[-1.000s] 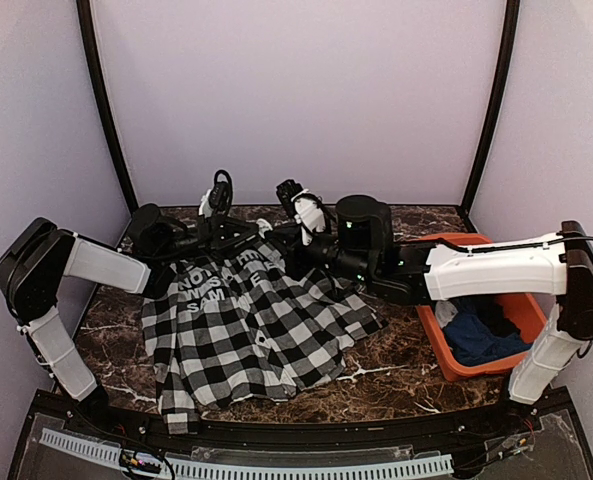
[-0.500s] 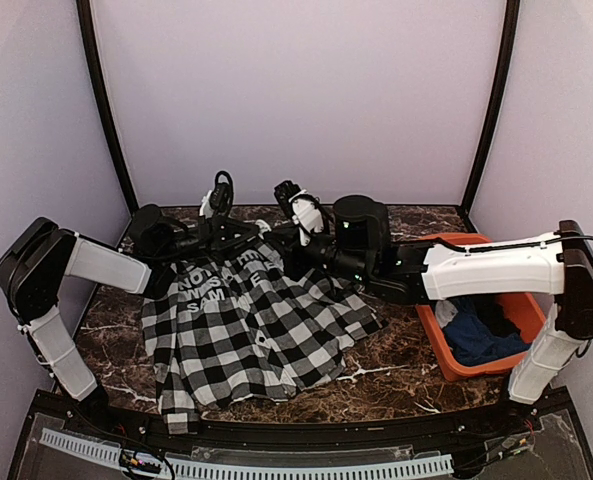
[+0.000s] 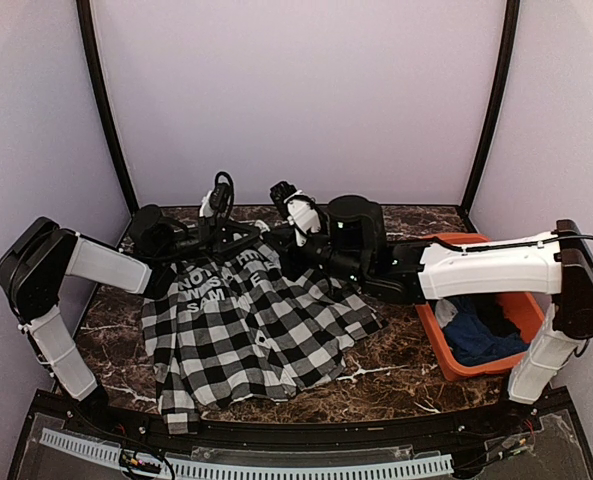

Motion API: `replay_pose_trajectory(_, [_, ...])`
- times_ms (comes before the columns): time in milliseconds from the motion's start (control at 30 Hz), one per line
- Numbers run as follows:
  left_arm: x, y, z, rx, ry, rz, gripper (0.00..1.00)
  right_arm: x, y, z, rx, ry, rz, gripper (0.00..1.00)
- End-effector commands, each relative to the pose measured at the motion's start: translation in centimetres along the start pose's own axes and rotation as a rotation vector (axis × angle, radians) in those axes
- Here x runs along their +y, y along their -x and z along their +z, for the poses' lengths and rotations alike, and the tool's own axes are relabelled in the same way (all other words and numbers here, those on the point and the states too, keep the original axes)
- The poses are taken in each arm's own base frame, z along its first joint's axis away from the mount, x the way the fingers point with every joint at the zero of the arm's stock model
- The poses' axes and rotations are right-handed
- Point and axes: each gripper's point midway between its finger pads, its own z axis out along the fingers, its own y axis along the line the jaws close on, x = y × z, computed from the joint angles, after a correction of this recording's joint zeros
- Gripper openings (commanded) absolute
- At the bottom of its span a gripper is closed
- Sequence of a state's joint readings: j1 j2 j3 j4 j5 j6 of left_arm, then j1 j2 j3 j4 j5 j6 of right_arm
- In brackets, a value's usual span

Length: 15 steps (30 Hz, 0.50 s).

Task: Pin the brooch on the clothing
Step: Open the brooch.

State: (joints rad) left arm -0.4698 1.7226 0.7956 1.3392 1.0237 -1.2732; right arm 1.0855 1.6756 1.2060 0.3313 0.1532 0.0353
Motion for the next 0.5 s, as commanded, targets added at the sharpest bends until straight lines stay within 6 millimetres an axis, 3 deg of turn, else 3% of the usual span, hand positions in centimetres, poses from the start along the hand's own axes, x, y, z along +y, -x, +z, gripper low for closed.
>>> replay_pose_trajectory(0, [-4.5, 0.0, 0.1, -0.016, -0.146, 0.226, 0.10, 2.1, 2.2, 0.1, -0.059, 0.059, -0.017, 0.00])
replay_pose_trajectory(133, [-4.5, -0.1, 0.2, -0.010, -0.143, 0.228, 0.09, 2.2, 2.4, 0.2, -0.060, 0.061, -0.018, 0.00])
replay_pose_trajectory(300, [-4.8, -0.3, 0.3, -0.002, -0.150, 0.234, 0.16, 1.9, 1.7, 0.4, -0.042, 0.047, -0.013, 0.00])
replay_pose_trajectory(467, [-5.2, -0.7, 0.6, 0.025, -0.171, 0.237, 0.10, 1.3, 1.3, 0.7, -0.023, 0.017, -0.008, 0.00])
